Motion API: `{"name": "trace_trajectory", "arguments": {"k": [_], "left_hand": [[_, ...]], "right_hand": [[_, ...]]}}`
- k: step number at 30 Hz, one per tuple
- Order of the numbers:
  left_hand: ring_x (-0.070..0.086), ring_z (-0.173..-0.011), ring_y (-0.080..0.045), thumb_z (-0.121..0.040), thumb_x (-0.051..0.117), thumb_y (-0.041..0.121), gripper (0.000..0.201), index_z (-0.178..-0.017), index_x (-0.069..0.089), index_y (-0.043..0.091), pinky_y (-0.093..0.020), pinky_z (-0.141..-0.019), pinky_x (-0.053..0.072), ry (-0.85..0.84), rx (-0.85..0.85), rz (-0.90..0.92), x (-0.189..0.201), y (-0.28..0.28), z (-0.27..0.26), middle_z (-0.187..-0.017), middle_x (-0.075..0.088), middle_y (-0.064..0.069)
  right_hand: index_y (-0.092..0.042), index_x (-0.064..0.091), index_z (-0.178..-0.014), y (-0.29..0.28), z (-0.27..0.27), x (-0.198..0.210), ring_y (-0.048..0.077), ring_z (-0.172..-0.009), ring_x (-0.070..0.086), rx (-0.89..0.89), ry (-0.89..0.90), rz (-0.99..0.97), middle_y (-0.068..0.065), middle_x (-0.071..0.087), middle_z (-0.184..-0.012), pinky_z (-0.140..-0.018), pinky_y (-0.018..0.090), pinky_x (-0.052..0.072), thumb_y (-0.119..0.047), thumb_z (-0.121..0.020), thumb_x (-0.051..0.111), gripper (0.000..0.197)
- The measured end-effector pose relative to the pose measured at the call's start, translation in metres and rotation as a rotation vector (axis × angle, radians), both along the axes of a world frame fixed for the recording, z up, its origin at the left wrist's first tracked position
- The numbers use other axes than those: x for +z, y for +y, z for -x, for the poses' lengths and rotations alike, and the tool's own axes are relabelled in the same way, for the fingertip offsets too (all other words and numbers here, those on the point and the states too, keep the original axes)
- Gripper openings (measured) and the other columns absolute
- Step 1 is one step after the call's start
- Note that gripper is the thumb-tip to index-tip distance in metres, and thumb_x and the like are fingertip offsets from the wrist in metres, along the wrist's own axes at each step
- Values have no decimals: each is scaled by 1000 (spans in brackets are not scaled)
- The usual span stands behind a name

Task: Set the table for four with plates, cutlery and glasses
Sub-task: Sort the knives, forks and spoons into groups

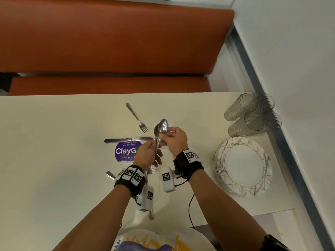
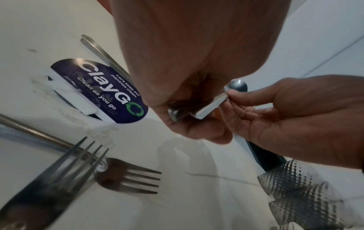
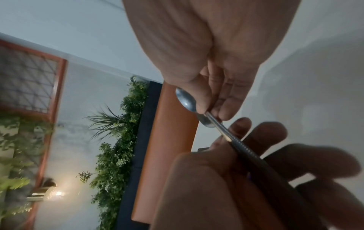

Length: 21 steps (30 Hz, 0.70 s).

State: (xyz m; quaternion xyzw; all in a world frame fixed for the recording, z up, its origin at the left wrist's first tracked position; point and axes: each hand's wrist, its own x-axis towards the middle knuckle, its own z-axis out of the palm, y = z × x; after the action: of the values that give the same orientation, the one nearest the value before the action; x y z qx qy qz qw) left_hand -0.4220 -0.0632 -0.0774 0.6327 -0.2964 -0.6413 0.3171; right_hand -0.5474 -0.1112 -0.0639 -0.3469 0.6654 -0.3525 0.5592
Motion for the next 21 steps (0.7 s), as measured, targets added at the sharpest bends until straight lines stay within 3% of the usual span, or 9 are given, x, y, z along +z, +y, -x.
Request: {"name": "trace_trajectory", "arguments": {"k": [3, 6, 9, 13, 16, 19, 21], "left_hand": [[52, -45, -23, -107, 41, 16, 27, -107, 63, 0, -25, -41, 34, 36, 36, -20, 4, 1, -2, -70, 61, -11], [45, -43, -19, -106, 41, 16, 28, -105, 65, 1, -22, -41, 30, 140, 94, -61, 9, 1, -3, -66, 56, -7], [39, -43, -13, -107, 40, 19, 30, -101, 66, 6, -21, -40, 27, 184, 130, -81, 14, -1, -2, -63, 53, -2], [29, -43, -9, -107, 41, 24, 29, -96, 64, 10, -21, -42, 20, 169, 147, -105, 17, -3, -4, -60, 44, 3], [25, -42, -8, -107, 39, 21, 29, -96, 63, 9, -19, -37, 20, 164, 153, -144, 18, -5, -8, -59, 39, 3], [24, -44, -9, -106, 39, 22, 31, -99, 66, 9, -20, -38, 20, 170, 141, -140, 17, -1, -12, -59, 38, 4], [23, -45, -10, -105, 40, 24, 32, -100, 66, 8, -20, -38, 19, 174, 122, -133, 16, 0, -14, -58, 37, 4]], "right_hand": [[-2, 61, -109, 1, 0, 0, 30, -73, 76, -80, -117, -48, 18, 76, -89, -69, 41, 63, 3, -81, 76, 32], [1, 63, -109, 1, 1, 1, 30, -77, 75, -110, -194, -75, 20, 76, -90, -66, 35, 60, 3, -81, 77, 32], [-12, 68, -104, 1, 2, -7, 22, -85, 74, -13, -38, -80, 6, 78, -91, -66, 31, 54, -15, -74, 84, 34], [-27, 65, -102, -1, 3, -15, 19, -90, 73, 113, 138, -34, -3, 75, -93, -74, 38, 60, -41, -67, 87, 44], [-33, 60, -119, -11, 8, -5, 15, -85, 72, 151, 226, 108, -7, 71, -99, -78, 42, 61, -44, -83, 74, 40], [-37, 56, -136, -24, 12, 11, 14, -79, 72, 273, 256, 189, -7, 69, -105, -69, 32, 60, -33, -100, 54, 36], [-31, 63, -132, -31, 14, 16, 15, -70, 71, 396, 317, 251, -6, 70, -100, -61, 23, 56, -27, -104, 48, 32]]}}
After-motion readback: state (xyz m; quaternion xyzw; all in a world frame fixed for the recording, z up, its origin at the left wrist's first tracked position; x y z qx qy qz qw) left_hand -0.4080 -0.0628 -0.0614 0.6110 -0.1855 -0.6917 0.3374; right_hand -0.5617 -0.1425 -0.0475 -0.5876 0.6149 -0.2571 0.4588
